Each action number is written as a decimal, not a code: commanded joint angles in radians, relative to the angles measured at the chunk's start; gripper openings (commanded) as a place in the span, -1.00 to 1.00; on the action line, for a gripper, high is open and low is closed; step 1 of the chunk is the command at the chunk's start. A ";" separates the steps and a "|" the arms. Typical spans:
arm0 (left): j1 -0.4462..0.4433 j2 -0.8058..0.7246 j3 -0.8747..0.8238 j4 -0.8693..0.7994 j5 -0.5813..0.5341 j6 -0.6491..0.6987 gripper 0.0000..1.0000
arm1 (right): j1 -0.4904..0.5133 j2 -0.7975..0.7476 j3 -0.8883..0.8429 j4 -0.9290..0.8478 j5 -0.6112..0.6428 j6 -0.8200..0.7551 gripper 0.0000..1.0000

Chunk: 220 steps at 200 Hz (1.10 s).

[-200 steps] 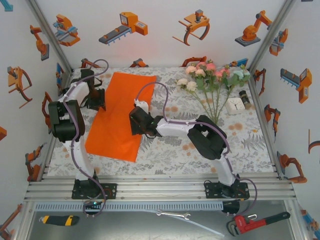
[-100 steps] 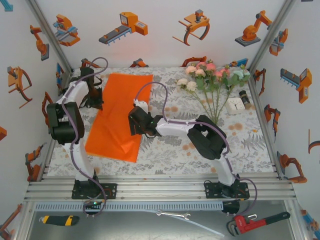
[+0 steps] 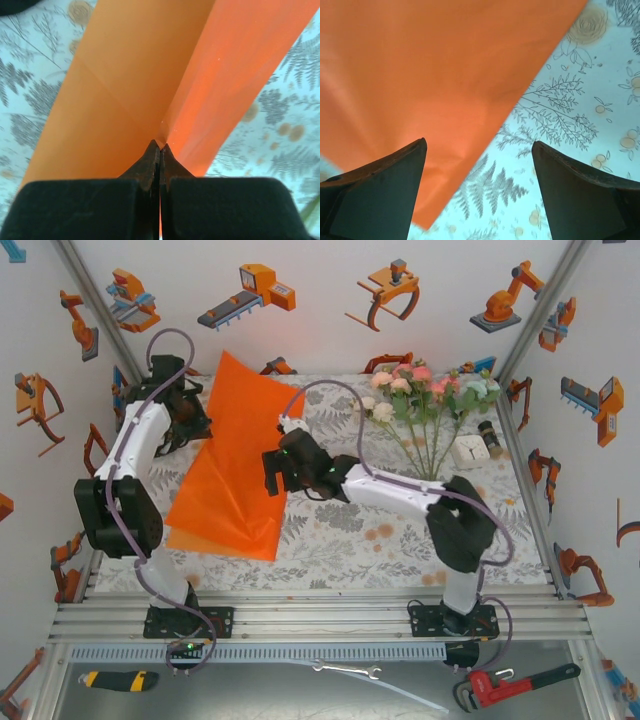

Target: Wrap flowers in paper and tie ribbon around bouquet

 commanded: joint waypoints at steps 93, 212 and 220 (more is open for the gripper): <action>-0.086 -0.033 0.057 -0.192 -0.087 -0.521 -1.00 | 0.379 -0.003 -0.089 0.238 0.173 -0.488 0.96; -0.094 0.004 0.068 -0.217 -0.095 -0.564 -1.00 | 0.473 0.181 -0.145 0.475 0.565 -0.915 0.86; -0.094 0.008 0.068 -0.217 -0.095 -0.564 -1.00 | 0.473 0.176 -0.153 0.485 0.569 -0.911 0.76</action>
